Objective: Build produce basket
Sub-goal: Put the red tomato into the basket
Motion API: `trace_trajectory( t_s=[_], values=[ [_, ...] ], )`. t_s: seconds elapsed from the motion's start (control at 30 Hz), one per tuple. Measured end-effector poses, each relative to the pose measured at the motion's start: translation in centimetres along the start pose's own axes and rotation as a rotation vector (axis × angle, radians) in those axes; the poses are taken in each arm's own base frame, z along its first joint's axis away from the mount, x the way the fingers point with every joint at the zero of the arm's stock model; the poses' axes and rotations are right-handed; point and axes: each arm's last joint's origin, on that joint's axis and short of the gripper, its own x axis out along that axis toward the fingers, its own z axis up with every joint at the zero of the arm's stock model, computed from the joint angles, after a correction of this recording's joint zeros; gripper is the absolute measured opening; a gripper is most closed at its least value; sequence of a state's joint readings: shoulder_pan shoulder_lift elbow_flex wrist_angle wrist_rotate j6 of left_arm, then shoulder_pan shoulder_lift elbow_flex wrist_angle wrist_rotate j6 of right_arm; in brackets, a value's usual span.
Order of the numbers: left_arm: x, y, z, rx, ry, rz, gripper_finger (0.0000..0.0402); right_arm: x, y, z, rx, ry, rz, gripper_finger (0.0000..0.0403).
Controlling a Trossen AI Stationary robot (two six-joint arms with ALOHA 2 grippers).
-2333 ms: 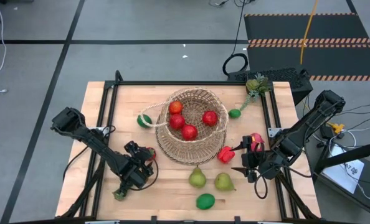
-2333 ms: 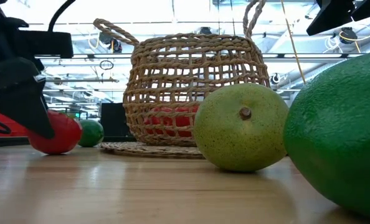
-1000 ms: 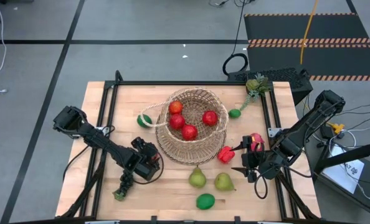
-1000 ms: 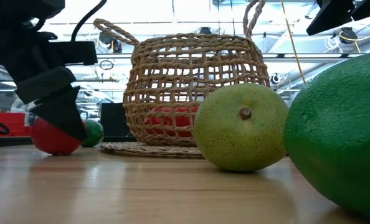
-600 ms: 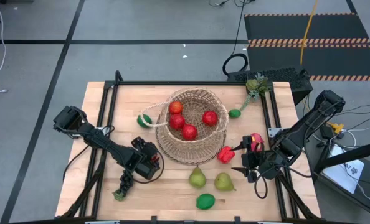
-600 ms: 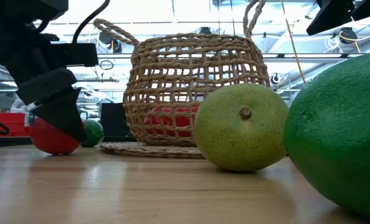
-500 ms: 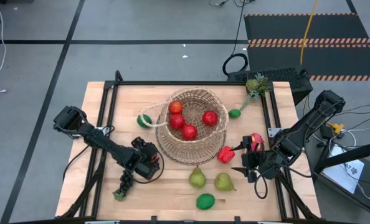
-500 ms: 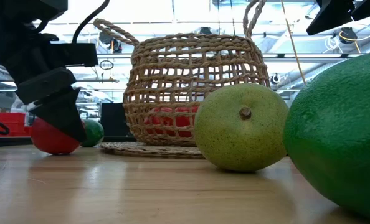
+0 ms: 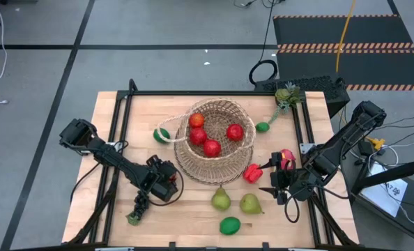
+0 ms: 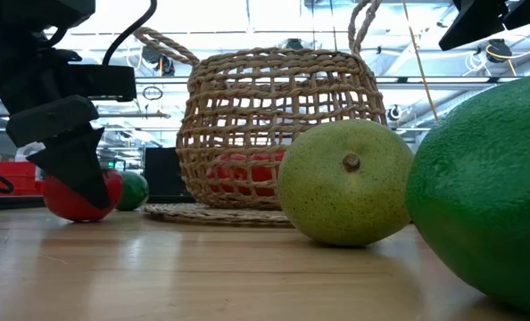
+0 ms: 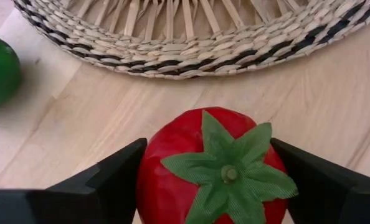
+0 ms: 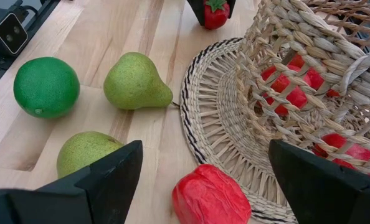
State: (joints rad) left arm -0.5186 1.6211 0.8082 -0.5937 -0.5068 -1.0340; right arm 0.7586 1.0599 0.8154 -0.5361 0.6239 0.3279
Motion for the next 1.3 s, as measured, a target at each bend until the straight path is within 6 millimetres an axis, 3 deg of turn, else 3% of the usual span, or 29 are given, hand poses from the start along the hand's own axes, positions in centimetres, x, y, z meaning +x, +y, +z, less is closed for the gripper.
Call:
trace_trajectory(
  t_s=[0.2,0.47,0.8,1.03,1.3],
  values=[
    [-0.3,-0.4,0.4,-0.002,-0.005,-0.024,0.0315,0.0,0.0,0.0,0.0,0.0,0.0,0.0339],
    [-2.5,-2.2,3.0,0.083,-0.061,-0.096,0.0304,0.0,0.0,0.0,-0.002,0.0,0.0,0.0339],
    [-7.4,-4.6,7.7,0.242,-0.215,-0.195,0.0324,0.0,0.0,0.0,-0.003,0.0,0.0,0.0339],
    [-11.7,-5.7,11.1,0.391,-0.354,-0.266,0.0309,0.0,0.0,0.0,-0.001,0.0,0.0,0.0339],
    [-14.4,-5.8,13.2,0.525,-0.481,-0.234,0.0317,0.0,0.0,0.0,-0.001,0.0,0.0,0.0339]
  ],
)
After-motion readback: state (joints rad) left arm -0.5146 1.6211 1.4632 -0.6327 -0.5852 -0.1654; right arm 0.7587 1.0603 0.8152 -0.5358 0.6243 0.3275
